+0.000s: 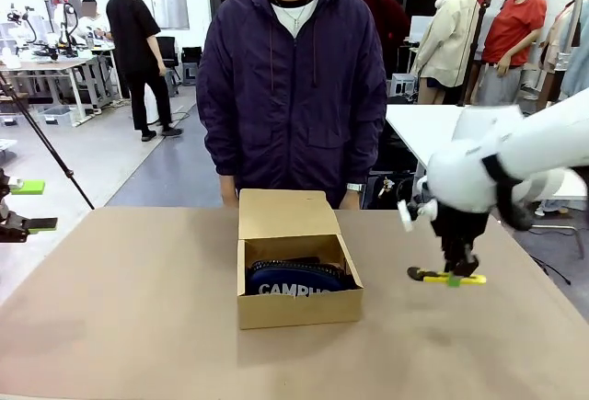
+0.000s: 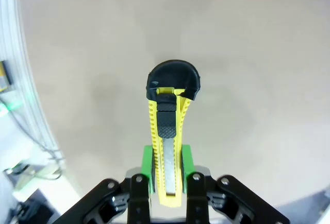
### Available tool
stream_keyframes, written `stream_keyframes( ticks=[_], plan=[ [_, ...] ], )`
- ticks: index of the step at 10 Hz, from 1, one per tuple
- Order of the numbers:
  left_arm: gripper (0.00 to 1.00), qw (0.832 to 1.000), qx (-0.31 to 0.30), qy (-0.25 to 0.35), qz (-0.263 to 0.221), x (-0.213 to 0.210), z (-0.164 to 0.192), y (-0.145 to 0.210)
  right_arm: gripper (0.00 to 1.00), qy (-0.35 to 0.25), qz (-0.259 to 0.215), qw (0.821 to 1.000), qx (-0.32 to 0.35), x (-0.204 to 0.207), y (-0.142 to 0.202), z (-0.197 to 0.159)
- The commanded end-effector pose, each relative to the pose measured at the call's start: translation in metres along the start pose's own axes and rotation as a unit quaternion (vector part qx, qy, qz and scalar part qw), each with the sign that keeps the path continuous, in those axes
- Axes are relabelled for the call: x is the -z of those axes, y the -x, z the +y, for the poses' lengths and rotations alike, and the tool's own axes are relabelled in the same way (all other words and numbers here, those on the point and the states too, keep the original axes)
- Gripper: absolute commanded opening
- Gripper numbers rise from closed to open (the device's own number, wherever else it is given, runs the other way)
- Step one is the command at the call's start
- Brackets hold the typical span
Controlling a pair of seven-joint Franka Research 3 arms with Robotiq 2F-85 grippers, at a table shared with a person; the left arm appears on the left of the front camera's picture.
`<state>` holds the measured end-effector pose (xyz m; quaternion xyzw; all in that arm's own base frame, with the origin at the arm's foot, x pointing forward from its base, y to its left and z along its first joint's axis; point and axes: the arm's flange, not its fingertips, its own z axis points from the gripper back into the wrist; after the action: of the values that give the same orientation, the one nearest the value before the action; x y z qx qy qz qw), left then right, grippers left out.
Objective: Pack the items into the box.
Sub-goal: Pick up the item indicated by the person and place it inside the Mailer Box.
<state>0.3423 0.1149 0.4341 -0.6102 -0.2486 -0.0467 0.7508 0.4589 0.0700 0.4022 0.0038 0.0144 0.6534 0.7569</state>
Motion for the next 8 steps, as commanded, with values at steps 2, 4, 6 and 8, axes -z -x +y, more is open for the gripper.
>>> stream_keyframes(
  ticks=[2, 4, 6, 8],
  plan=[
    [1.00, 1.000, -0.005, 0.001, 0.003, -0.002, -0.004, 0.001, 0.00, 0.003, 0.001, 1.000, -0.001, -0.077, 0.027, 0.031],
    [1.00, 1.000, -0.005, 0.001, 0.003, -0.002, -0.004, 0.001, 0.00, 0.014, -0.008, 0.999, 0.038, -0.081, 0.036, 0.028],
    [1.00, 1.000, -0.005, 0.001, 0.003, -0.002, -0.004, 0.001, 0.00, 0.006, -0.003, 1.000, 0.017, -0.087, 0.032, 0.040],
    [1.00, 1.000, -0.005, 0.001, 0.003, -0.002, -0.004, 0.001, 0.00, 0.006, -0.003, 1.000, 0.017, -0.087, 0.032, 0.040]
  ],
)
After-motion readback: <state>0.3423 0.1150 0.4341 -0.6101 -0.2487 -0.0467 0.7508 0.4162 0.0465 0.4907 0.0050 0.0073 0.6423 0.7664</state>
